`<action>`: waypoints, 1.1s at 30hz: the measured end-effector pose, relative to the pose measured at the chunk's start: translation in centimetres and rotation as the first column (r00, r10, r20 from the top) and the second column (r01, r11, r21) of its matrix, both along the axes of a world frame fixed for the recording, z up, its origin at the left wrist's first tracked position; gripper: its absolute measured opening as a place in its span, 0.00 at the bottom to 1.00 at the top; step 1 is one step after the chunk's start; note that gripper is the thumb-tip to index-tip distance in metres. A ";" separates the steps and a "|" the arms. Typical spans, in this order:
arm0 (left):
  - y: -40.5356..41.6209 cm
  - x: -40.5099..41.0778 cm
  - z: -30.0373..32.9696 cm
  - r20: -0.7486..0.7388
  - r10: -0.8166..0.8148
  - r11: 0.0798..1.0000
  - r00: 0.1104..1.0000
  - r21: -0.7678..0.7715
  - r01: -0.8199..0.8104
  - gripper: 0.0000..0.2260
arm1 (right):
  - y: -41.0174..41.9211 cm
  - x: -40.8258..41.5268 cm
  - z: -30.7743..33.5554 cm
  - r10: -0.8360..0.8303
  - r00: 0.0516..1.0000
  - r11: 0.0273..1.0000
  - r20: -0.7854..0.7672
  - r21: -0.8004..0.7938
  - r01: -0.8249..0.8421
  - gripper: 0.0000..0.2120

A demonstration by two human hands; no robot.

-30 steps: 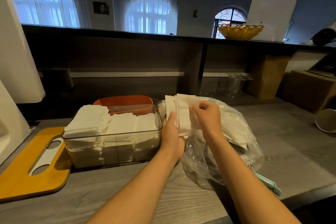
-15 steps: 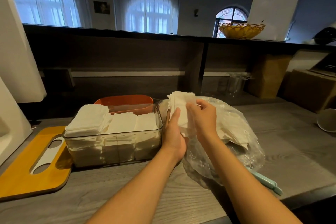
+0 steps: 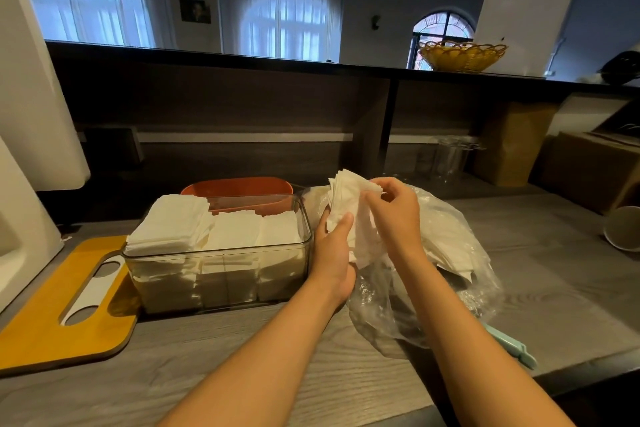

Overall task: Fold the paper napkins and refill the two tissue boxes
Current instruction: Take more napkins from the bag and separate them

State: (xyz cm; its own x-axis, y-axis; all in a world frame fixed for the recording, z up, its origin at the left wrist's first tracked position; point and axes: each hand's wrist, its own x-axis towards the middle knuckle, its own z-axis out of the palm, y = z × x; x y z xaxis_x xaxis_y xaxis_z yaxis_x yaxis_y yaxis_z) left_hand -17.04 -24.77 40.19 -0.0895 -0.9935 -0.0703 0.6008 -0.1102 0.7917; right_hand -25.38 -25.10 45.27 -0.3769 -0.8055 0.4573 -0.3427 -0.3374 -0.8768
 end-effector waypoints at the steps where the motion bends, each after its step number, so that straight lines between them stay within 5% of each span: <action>1: 0.1 0.0 0.0 0.007 0.004 1.000 1.000 -0.010 -0.004 0.19 | 0.0 -0.1 0.1 0.011 1.000 1.000 -0.018 0.000 -0.011 0.07; 6: 0.4 0.1 0.1 0.047 0.012 0.999 0.999 -0.043 -0.010 0.18 | 0.1 -0.6 0.7 0.092 0.979 0.993 -0.181 0.086 -0.078 0.17; 10: 0.7 0.3 0.4 0.045 0.011 0.997 0.999 -0.075 -0.008 0.14 | 0.3 -0.7 0.9 0.108 0.975 0.989 -0.194 0.116 -0.087 0.07; 17: 1.3 0.7 1.1 -0.133 -0.064 0.998 0.989 -0.026 0.061 0.20 | 0.3 -0.9 1.2 0.107 0.994 0.992 -0.026 0.069 -0.105 0.07; 24: 1.4 0.7 1.4 -0.142 -0.085 0.996 0.986 -0.043 0.079 0.21 | 0.1 -1.1 0.9 0.031 0.999 0.998 0.011 -0.048 -0.030 0.09; 30: 1.5 0.8 1.3 -0.155 -0.074 0.997 0.985 -0.021 0.072 0.19 | 1.2 -1.8 2.3 0.172 0.896 0.981 0.409 -0.158 -0.116 0.06; 33: 1.7 0.6 1.3 -0.135 -0.091 0.996 0.987 -0.036 0.087 0.21 | 0.9 -1.4 1.9 0.155 0.948 0.987 0.279 -0.095 -0.133 0.08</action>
